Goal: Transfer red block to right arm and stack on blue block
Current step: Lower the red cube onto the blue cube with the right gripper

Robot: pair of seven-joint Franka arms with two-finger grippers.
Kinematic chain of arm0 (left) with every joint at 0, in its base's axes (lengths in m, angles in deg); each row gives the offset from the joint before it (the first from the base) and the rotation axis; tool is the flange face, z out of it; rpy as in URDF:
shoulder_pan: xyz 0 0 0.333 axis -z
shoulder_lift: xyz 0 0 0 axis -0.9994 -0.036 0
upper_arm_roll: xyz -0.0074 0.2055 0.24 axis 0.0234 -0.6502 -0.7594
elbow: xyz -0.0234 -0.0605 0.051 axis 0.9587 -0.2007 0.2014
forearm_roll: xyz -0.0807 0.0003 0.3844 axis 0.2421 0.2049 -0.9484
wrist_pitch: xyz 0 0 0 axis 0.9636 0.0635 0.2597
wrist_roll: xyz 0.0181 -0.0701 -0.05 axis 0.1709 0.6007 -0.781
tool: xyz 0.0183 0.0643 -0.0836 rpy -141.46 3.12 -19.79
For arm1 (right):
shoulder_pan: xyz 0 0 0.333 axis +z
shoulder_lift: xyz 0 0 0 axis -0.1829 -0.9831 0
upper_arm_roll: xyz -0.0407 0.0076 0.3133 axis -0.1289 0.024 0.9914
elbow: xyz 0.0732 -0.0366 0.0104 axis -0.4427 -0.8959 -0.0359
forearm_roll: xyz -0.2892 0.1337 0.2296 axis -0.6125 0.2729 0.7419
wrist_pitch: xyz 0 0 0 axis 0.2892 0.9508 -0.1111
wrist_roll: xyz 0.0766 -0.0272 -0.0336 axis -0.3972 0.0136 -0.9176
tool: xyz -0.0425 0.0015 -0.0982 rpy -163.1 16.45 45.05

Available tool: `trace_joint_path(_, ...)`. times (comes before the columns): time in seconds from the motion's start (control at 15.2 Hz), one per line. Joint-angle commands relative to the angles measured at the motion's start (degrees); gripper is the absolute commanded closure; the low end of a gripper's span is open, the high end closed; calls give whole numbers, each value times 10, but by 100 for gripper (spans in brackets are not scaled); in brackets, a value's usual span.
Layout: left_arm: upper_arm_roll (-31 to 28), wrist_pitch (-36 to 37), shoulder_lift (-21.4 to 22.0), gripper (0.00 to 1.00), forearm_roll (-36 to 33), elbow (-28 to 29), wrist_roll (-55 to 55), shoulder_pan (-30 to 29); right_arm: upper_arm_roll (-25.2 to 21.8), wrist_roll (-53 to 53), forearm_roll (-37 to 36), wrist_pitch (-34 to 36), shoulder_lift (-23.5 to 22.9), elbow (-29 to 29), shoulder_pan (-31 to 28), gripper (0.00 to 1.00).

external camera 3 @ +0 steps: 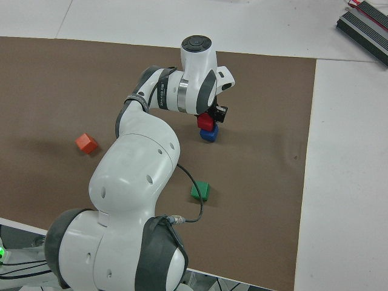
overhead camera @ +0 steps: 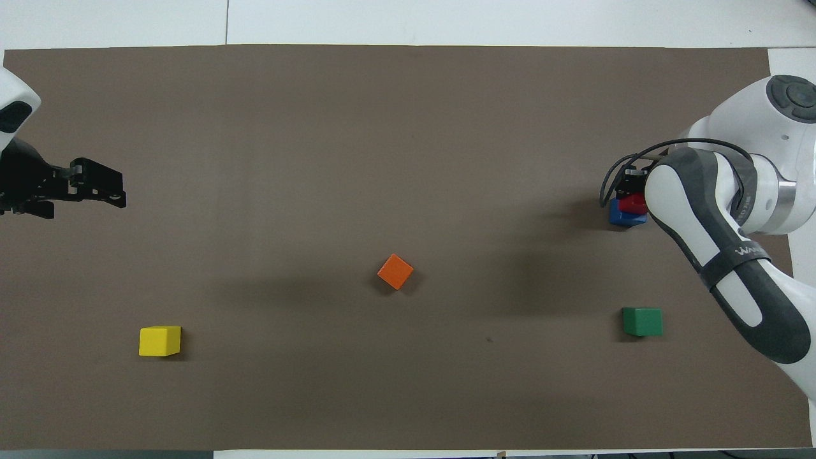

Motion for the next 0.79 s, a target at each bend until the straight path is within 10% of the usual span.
trace_joint_path(0.0, -11, -2, -5, 0, 6, -10, 7, 10, 4, -16, -12, -5, 8, -21, -9, 100)
trace_joint_path(0.72, -15, -6, 0, 0, 34, -13, 6, 2, 4, -19, -12, -4, 10, -27, -11, 100)
